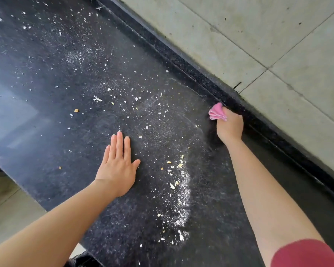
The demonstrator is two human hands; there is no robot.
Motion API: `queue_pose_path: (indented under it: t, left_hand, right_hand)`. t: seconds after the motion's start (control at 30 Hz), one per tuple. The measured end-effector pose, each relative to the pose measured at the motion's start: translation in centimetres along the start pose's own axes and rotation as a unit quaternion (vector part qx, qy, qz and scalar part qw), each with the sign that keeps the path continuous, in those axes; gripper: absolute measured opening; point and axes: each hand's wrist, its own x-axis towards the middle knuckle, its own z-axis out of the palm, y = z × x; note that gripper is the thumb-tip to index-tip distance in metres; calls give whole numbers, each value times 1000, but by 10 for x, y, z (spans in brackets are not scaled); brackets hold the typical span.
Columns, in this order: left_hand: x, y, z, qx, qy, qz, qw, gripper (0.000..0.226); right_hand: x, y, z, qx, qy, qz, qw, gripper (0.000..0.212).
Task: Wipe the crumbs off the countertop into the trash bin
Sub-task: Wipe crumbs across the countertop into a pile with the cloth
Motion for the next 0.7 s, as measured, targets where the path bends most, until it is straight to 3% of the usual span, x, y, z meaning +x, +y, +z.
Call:
queue_pose_path:
  t: [0.07,0.17,0.23,0.3,0.4,0.47,0.57,0.7]
  left_hand:
    - [1,0,-1,3,-5,0,1000,66]
    - [1,1,-3,1,-16,1,1000,66]
    - [1,0,-2,-2,-14,2,1000,66]
    - [1,-1,0,-3,-7,4,1000,67]
    - [1,-1,2,-4,-4,7,1000,67]
    - [1,-1,1,-4,-6,6,1000,67]
    - [1,0,-2,1,-14,5,1000,66]
    - [2,0,-4,-6,-27,3,1000,66]
  right_hand:
    - [-4,-13,2,9,-73,-63,995,28]
    - [4,-15,-20,70,-195,-38,978,23]
    - [14,-3,-34,58,-143,22,988,24]
    - [13,9,-35,-24,-33,74,996,28]
    - [-25,-5,-10,5,61,13,998,47]
    - [-59,-27,12,39,62,-34,997,55]
    - [-101,-51,31,76,-10,-50,996,54]
    - [-126,-60,19,146,-212,-137,956,49]
